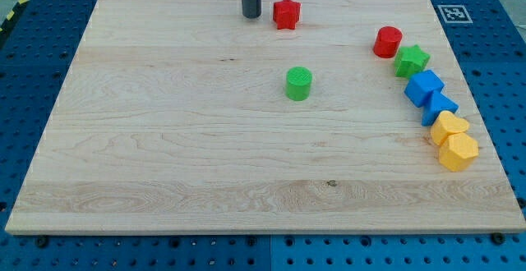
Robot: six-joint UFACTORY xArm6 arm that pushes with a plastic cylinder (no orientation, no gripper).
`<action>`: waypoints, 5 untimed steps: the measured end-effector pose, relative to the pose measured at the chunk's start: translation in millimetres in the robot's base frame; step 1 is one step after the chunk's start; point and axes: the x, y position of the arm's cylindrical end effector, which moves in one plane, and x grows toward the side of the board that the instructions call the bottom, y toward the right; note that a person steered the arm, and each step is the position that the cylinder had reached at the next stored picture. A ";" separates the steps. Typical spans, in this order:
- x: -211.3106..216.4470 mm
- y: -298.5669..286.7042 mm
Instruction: Move the red star closer to the red circle
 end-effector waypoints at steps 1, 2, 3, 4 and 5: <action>0.0 29.6; 0.6 62.4; 14.6 91.5; 27.6 124.3; 30.5 156.4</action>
